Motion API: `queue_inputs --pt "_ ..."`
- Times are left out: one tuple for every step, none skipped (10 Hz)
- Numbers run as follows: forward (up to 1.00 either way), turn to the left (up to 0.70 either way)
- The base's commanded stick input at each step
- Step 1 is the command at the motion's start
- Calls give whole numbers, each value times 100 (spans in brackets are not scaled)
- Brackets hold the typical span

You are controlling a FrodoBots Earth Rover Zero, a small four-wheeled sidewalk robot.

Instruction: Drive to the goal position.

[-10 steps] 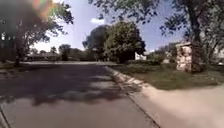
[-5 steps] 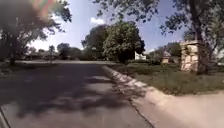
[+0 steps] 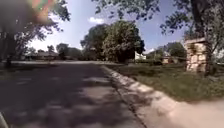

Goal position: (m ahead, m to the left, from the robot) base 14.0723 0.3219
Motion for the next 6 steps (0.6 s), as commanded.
queue_inputs --pt "70 0" --pt "70 0" --pt "70 0" --pt "70 0" --pt "70 0" --pt "70 0"
